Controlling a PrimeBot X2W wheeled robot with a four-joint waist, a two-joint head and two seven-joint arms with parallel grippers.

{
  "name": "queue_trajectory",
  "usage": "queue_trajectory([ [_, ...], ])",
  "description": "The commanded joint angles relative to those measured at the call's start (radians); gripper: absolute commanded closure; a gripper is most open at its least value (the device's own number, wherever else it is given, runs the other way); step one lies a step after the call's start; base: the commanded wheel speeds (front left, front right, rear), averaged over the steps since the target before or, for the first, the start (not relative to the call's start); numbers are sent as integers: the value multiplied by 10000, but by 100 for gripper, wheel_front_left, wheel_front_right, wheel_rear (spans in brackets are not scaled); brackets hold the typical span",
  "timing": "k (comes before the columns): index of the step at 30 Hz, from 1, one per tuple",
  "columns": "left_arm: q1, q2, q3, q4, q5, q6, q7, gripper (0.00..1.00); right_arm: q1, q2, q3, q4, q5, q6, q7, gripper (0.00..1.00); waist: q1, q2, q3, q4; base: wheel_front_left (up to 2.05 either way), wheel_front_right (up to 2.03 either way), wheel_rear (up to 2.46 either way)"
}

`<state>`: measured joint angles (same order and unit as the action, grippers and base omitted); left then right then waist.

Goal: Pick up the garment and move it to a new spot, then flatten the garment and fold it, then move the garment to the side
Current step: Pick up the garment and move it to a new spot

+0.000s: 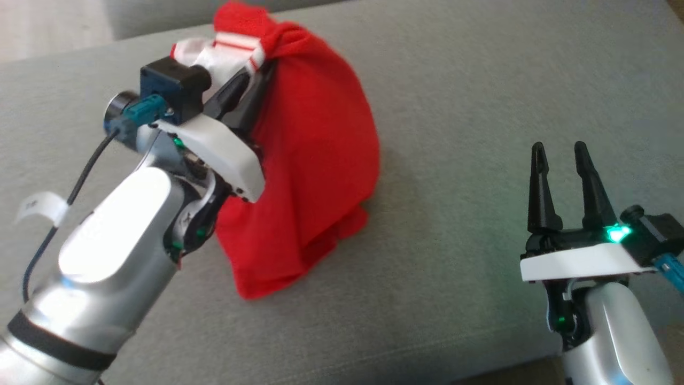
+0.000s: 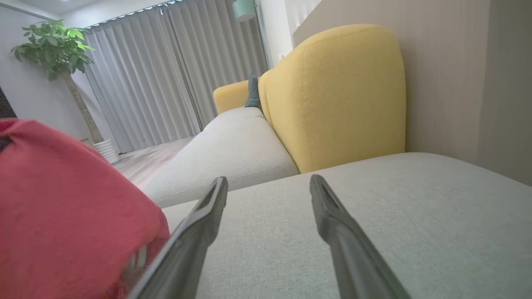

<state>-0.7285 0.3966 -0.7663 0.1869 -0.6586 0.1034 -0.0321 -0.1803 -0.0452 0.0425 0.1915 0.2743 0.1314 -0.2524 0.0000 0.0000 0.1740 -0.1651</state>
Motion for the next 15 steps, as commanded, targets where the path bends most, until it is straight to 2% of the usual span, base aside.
queue_trajectory([
  [1, -768, 239, 369, 259, 208, -82, -161, 100, -460, -50, 325, -422, 136, -7, -93, 0, 0, 0, 469, -594, 0, 0, 0],
  [2, -768, 239, 369, 259, 208, -82, -161, 100, -460, -50, 325, -422, 136, -7, -93, 0, 0, 0, 469, -594, 0, 0, 0],
  [3, -849, 159, 337, 952, 257, -123, -301, 100, -497, -50, 467, -510, 219, -7, -93, 0, 0, 0, 654, -851, 0, 0, 0],
  [4, -889, 120, 299, 1309, 296, -160, -374, 64, -501, -50, 507, -539, 239, -7, -93, 0, 0, 0, 711, -947, 0, 0, 0],
  [5, -889, 120, 299, 1309, 296, -160, -374, 64, -501, -50, 507, -539, 239, -7, -93, 0, 0, 0, 711, -947, 0, 0, 0],
  [6, -937, 92, 234, 1650, 363, -214, -443, 6, -504, -50, 539, -559, 255, -7, -93, 0, 0, 0, 770, -1037, 0, 0, 0],
  [7, -986, 53, 190, 1994, 412, -253, -519, 0, -507, -50, 552, -577, 272, -7, -93, 0, 0, 0, 817, -1103, 0, 0, 0],
  [11, -1219, -90, 216, 3104, 522, -342, -1084, 0, -482, -50, 516, -648, 302, -7, -93, 0, 0, 0, 907, -1166, 0, 0, 0],
  [15, -1359, -211, 443, 3680, 424, -415, -1695, 0, -415, -50, 380, -621, 216, -7, -93, 0, 0, 0, 769, -813, 0, 0, 0],
])
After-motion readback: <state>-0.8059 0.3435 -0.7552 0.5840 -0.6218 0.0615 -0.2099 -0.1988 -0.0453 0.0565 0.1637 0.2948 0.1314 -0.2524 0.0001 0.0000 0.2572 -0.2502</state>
